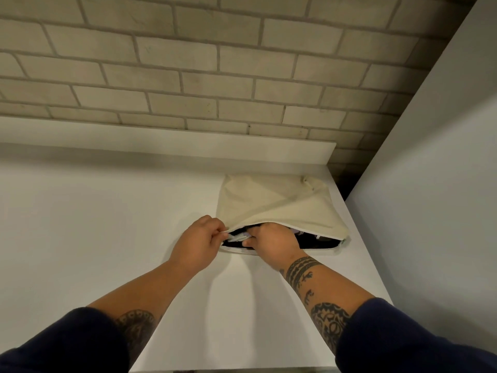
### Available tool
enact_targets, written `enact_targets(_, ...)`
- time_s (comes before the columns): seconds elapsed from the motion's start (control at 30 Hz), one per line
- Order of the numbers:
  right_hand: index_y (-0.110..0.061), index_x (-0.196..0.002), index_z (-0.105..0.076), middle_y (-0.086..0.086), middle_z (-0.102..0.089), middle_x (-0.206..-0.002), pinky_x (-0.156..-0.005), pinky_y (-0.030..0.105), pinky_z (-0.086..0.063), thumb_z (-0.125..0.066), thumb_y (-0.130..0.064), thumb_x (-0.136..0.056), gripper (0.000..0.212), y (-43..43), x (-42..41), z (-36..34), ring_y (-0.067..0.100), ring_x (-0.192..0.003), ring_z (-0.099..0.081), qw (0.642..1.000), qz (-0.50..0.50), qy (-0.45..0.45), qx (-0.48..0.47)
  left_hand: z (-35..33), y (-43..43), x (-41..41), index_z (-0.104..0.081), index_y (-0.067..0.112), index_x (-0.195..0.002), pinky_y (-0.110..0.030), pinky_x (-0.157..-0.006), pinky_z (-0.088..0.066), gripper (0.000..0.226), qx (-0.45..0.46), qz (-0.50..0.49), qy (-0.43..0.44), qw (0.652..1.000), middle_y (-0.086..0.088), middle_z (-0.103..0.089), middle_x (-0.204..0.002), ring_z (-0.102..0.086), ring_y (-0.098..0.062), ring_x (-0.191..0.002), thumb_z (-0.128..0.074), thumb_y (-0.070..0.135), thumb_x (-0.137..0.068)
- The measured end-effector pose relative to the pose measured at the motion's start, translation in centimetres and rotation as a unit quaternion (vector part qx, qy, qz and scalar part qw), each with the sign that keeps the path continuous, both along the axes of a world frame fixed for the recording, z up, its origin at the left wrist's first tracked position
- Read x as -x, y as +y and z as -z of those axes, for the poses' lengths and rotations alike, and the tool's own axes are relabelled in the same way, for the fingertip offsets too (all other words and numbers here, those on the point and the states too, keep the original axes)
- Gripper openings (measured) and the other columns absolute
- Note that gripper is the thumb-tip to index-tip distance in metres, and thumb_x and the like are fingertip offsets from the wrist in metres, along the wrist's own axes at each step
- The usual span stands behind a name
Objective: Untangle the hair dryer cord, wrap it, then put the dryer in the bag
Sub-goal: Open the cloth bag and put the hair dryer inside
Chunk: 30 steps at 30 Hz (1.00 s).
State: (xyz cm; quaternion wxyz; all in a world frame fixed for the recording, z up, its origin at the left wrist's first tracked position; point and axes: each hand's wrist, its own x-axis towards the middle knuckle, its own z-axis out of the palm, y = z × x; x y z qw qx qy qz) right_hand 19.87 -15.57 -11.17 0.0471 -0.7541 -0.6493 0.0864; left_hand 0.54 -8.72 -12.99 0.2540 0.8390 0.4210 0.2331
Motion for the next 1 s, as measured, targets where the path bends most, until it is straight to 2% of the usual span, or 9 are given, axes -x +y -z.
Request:
enact_targets(0.1, -0.021, -0.106, -0.073, 0.004, -0.072, -0.105, -0.080, 0.032, -0.050, -0.053, -0.040, -0.097, 0.029, 0.5, 0.7, 0.9, 0.027, -0.101, -0.067, 0.995, 0.074, -0.013, -0.072, -0.1, -0.1, 0.7, -0.066, 0.024, -0.092, -0.018, -0.071, -0.044, 0.007, 0.004, 0.002, -0.043, 0.999, 0.010, -0.060, -0.088, -0.058, -0.008, -0.081, -0.064, 0.021, -0.098)
enact_targets(0.2, -0.010, -0.103, -0.072, 0.010, -0.071, -0.103, -0.074, 0.027, -0.041, -0.052, -0.021, -0.099, 0.023, 1.3, 1.1, 1.1, 0.030, -0.099, -0.066, 0.990, 0.135, 0.028, -0.041, -0.1, 0.0, 0.8, -0.064, 0.027, -0.089, -0.020, -0.073, -0.046, 0.009, 0.020, 0.014, -0.025, 0.999, 0.011, -0.062, -0.089, -0.059, -0.008, -0.085, -0.065, 0.022, -0.097)
enact_targets(0.4, -0.018, -0.116, -0.071, 0.005, -0.072, -0.110, -0.084, 0.038, -0.056, -0.056, -0.030, -0.095, 0.028, -2.0, 0.6, 1.6, 0.027, -0.101, -0.067, 0.992, 0.028, 0.080, -0.098, 0.0, 0.6, 0.6, -0.063, 0.028, -0.087, -0.013, -0.074, -0.039, 0.011, 0.037, 0.000, -0.029, 0.999, 0.011, -0.058, -0.092, -0.058, -0.004, -0.091, -0.070, 0.023, -0.093)
enact_targets(0.53, -0.024, -0.063, -0.064, -0.010, -0.060, -0.061, -0.059, 0.026, -0.045, -0.057, -0.037, -0.090, 0.031, -6.3, -2.6, 1.1, 0.013, -0.062, -0.057, 0.977, 0.070, 0.109, -0.171, 0.1, 0.6, -0.5, -0.064, 0.030, -0.100, -0.011, -0.080, -0.041, 0.016, 0.159, 0.001, -0.093, 0.983, 0.011, -0.055, -0.113, -0.057, -0.002, -0.100, -0.071, 0.018, -0.092)
enact_targets(0.6, -0.020, -0.050, -0.046, -0.009, -0.044, -0.046, -0.049, 0.026, -0.036, -0.058, -0.041, -0.094, 0.050, -7.6, -4.8, 0.5, 0.013, -0.049, -0.045, 0.939, 0.191, 0.173, -0.227, -0.3, 0.8, -1.6, -0.064, 0.022, -0.105, -0.020, -0.073, -0.045, 0.008, 0.245, -0.071, -0.171, 0.952, 0.007, -0.055, -0.118, -0.057, -0.011, -0.098, -0.059, 0.021, -0.099)
enact_targets(0.67, -0.014, -0.057, -0.053, -0.003, -0.052, -0.051, -0.051, 0.031, -0.044, -0.055, -0.044, -0.097, 0.050, -8.6, -6.9, -0.8, 0.019, -0.054, -0.054, 0.874, 0.318, 0.225, -0.290, -0.3, 1.7, -2.5, -0.062, 0.013, -0.100, -0.031, -0.067, -0.051, 0.027, 0.260, -0.175, -0.176, 0.933, -0.004, -0.064, -0.109, -0.062, -0.019, -0.088, -0.055, 0.038, -0.094)
enact_targets(0.77, -0.009, -0.100, -0.060, 0.005, -0.066, -0.092, -0.078, 0.036, -0.051, -0.062, -0.054, -0.091, 0.046, -9.0, -10.6, -0.8, 0.030, -0.093, -0.064, 0.756, 0.487, 0.323, -0.296, -0.2, 2.6, -3.6, -0.057, 0.004, -0.108, -0.033, -0.063, -0.057, 0.065, 0.302, -0.226, -0.098, 0.921, -0.012, -0.070, -0.091, -0.067, -0.026, -0.076, -0.063, 0.061, -0.077)
enact_targets(0.87, -0.006, -0.140, -0.045, 0.011, -0.056, -0.137, -0.102, 0.045, -0.048, -0.063, -0.077, -0.074, 0.099, -8.7, -12.5, 0.4, 0.033, -0.119, -0.056, 0.689, 0.555, 0.427, -0.186, 0.0, 2.8, -5.0, -0.059, 0.003, -0.112, -0.026, -0.049, -0.047, 0.068, 0.339, -0.212, -0.062, 0.914, -0.013, -0.066, -0.104, -0.065, -0.028, -0.081, -0.071, 0.063, -0.081)
enact_targets(1.0, -0.005, -0.110, -0.065, 0.010, -0.067, -0.100, -0.076, 0.037, -0.055, -0.055, -0.072, -0.087, 0.071, -8.1, -12.5, 0.2, 0.025, -0.082, -0.059, 0.651, 0.522, 0.537, -0.125, 0.4, 2.3, -6.3, -0.063, -0.002, -0.112, -0.034, -0.063, -0.054, 0.041, 0.364, -0.203, -0.105, 0.903, -0.017, -0.065, -0.105, -0.062, -0.030, -0.079, -0.075, 0.031, -0.090)
